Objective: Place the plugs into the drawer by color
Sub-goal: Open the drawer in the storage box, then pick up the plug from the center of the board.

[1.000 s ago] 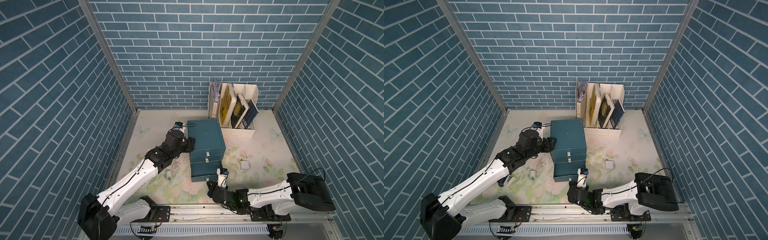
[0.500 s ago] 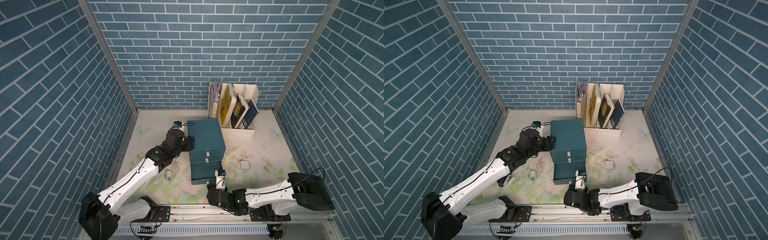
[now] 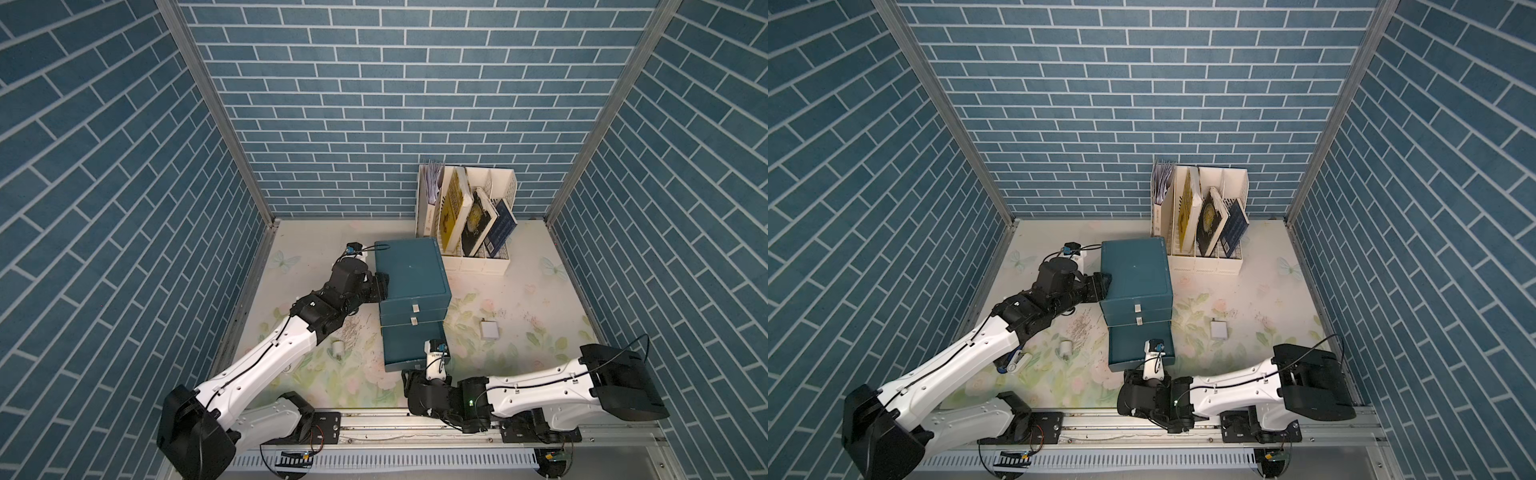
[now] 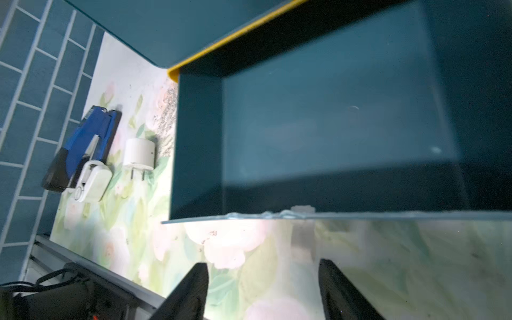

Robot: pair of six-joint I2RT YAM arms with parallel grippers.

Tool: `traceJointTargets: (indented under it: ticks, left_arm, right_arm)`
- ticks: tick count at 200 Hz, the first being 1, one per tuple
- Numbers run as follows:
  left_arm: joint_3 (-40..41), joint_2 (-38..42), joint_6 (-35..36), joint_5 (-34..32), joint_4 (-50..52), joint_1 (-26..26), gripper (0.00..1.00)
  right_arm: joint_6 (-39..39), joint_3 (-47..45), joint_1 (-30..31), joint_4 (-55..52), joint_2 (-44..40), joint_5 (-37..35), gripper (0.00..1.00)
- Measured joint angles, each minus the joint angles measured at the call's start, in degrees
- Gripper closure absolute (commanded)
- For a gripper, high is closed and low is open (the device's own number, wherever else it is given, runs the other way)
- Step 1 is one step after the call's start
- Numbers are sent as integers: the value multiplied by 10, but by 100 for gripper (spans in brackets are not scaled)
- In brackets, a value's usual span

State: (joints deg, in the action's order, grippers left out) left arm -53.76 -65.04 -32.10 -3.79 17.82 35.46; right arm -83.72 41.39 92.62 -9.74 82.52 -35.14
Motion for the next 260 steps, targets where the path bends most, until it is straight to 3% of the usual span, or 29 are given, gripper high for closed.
traceJointTargets:
  ticks: [28,52,67,97,137,172,205,228,260]
  left_arm:
    - [-7,8,0,2,25,0,29]
    - [-15,22,-4,4,44,-1,28]
    - [-22,36,-5,5,49,-1,27]
    - [-32,69,-9,5,54,-1,27]
    - [-18,133,-19,-28,88,-1,28]
    - [22,203,-59,-92,146,-2,28]
    - [132,255,-134,-112,186,-3,31]
    - [201,256,-178,-104,198,-3,31]
    - [230,223,-217,-110,198,-3,31]
  right_arm:
    - [0,39,3,-102,-19,-23,32]
    - [4,50,-14,-191,-78,-39,51]
    - [17,50,-50,-223,-128,-40,54]
    - [54,50,-145,-266,-207,-34,45]
    - [83,40,-226,-320,-240,-9,36]
    - [92,-19,-249,-323,-274,20,35]
    - [92,-58,-263,-321,-289,43,35]
    - [92,-65,-270,-319,-299,48,35]
    - [92,-68,-273,-317,-319,50,35]
